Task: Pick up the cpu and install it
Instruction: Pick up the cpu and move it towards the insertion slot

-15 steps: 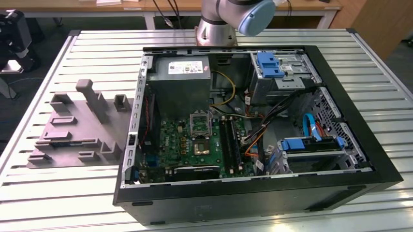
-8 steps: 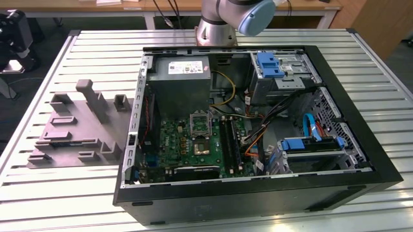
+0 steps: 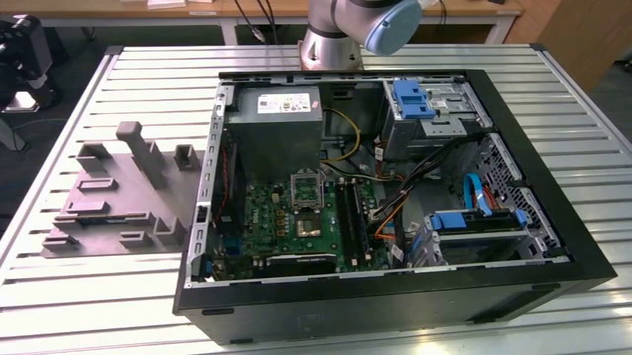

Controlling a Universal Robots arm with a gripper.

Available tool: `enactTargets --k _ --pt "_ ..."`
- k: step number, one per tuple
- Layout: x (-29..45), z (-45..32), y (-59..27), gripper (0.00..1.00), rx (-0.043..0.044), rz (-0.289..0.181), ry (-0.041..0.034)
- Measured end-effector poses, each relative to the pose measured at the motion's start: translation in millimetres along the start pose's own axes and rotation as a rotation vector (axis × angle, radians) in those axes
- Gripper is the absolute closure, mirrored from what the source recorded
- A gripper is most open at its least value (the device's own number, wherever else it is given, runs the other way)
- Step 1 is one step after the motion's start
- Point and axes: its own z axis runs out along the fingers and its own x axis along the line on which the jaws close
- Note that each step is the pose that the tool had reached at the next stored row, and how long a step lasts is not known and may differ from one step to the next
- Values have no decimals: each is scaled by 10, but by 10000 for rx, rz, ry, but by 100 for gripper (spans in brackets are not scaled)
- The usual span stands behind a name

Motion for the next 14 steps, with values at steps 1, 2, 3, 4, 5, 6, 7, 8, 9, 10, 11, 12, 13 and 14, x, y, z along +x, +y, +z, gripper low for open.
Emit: enactTargets --k 1,2,3,4,5,6,7,8,9,10,11,12,13,14 --pt "-2 0 0 53 0 0 0" --pt "-5 0 0 53 0 0 -1" --pt "-6 0 0 53 0 0 0" --pt "-8 0 0 53 0 0 0" --pt "-10 0 0 53 0 0 0" --pt "-11 0 0 53 0 0 0" --pt "-52 1 1 53 0 1 -1" --pt "-80 1 1 53 0 0 0" --pt "-80 1 2 53 0 0 0" --pt "-80 1 2 53 0 0 0" --pt "-81 2 2 53 0 0 -1" --pt "-82 2 2 53 0 0 -1" --pt "-83 1 2 53 0 0 0" --pt "-85 1 2 53 0 0 0"
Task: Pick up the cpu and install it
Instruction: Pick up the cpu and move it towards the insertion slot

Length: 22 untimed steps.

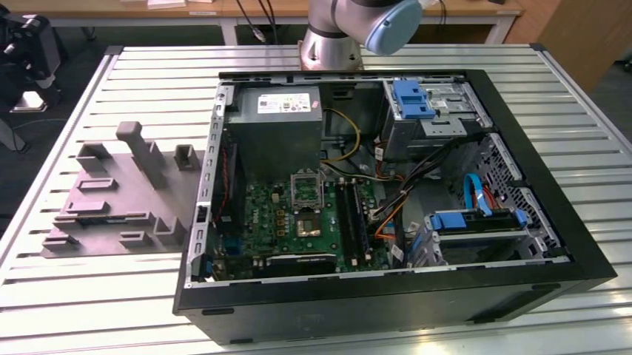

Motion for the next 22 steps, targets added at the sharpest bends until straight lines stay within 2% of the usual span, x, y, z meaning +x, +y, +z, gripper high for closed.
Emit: enactTargets --k 22 --pt "-69 1 2 53 -1 0 -1"
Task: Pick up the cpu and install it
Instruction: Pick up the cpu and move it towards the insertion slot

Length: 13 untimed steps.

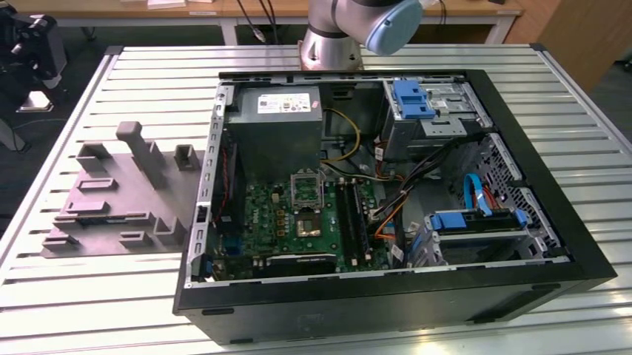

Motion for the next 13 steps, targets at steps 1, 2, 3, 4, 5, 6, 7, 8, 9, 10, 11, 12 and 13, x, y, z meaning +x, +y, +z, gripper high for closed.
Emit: enactTargets --k 1,2,3,4,5,6,7,8,9,10,11,12,13 --pt "-3 0 0 53 0 0 0" --pt "-6 0 0 53 0 0 1" --pt "-9 0 0 53 0 0 0" --pt "-12 0 0 53 0 1 0" --pt "-15 0 0 53 0 0 0" --pt "-18 0 0 53 0 0 1" --pt "-20 0 0 53 0 0 0" --pt "-22 0 0 53 0 0 0" --pt "-25 0 0 53 0 0 0" --pt "-28 0 1 53 0 0 1" --pt "-30 0 1 53 0 1 1" --pt "-33 0 1 53 0 0 0" --pt "-35 0 1 53 0 0 0"
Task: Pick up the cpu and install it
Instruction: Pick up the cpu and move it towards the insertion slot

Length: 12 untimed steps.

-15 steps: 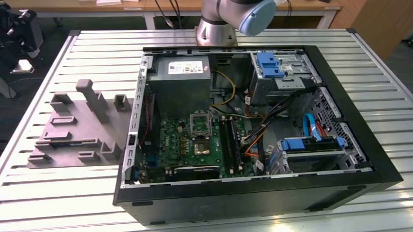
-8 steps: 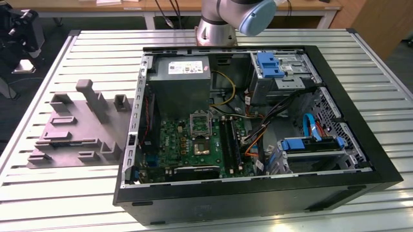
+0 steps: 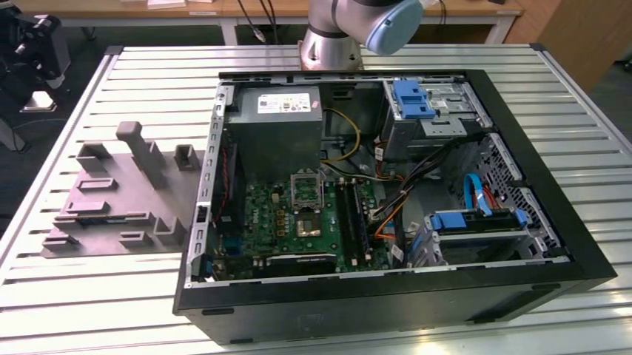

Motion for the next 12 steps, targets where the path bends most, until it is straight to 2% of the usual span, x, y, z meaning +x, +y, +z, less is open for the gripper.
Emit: enactTargets --k 12 --pt "-21 0 1 53 0 0 0"
